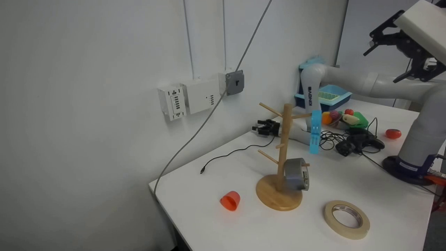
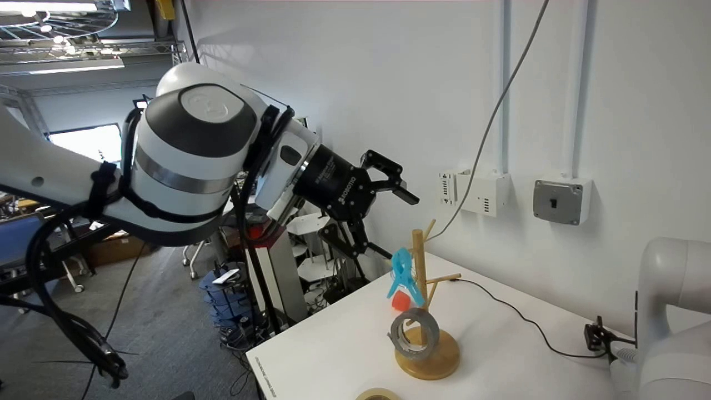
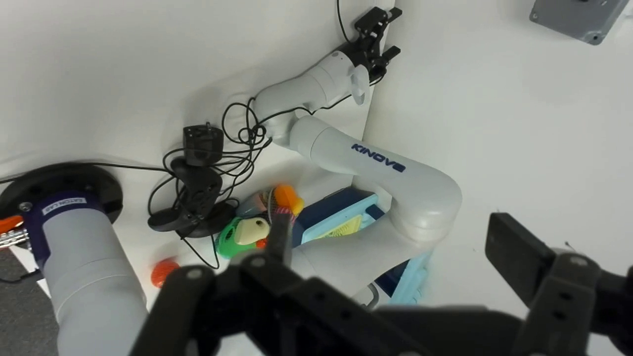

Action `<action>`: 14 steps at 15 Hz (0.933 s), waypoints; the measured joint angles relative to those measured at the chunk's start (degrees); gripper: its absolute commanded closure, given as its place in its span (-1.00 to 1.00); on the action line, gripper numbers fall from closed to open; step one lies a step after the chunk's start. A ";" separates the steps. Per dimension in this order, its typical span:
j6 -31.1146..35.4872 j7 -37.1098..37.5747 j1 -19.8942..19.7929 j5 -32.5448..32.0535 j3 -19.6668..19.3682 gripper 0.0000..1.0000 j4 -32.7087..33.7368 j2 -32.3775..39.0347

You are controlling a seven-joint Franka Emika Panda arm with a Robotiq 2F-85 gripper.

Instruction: Remove the tape off of the wooden holder then put the dark brown tape on the bottom position of the wooden holder then put the peg on the top position of the wooden holder

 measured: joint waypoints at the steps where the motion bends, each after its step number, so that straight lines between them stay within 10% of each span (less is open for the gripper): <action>1: -0.54 -1.24 0.22 1.67 -0.02 -1.00 -0.26 -0.32; 14: -10.15 -11.42 -1.40 12.56 4.15 -1.00 -0.70 -4.40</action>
